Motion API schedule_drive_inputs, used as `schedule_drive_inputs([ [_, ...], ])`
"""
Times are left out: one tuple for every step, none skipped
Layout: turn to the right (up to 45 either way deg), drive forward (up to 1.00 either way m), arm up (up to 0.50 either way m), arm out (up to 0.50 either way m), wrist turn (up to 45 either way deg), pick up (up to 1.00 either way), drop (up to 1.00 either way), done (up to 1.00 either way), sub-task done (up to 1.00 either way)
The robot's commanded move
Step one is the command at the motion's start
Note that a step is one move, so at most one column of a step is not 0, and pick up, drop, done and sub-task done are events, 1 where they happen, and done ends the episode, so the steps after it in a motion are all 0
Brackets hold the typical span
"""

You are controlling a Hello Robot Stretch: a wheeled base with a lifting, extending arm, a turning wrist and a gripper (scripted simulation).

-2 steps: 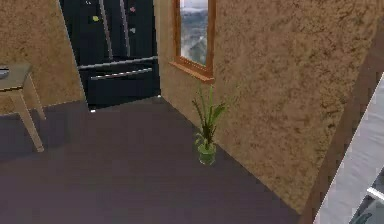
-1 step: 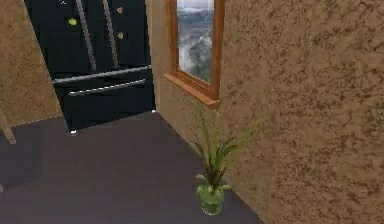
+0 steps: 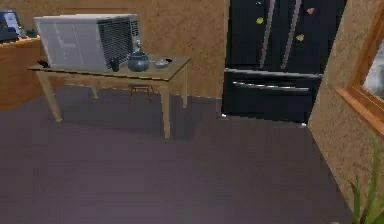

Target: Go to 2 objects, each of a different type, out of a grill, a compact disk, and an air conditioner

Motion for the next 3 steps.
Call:
schedule_drive_inputs([
  [-45.0,0.0,0.0,0.0,0.0,0.0,0.0,0.0,0.0],
  [-3.0,0.0,0.0,0.0,0.0,0.0,0.0,0.0,0.0],
  [0.0,0.35,0.0,0.0,0.0,0.0,0.0,0.0,0.0],
])
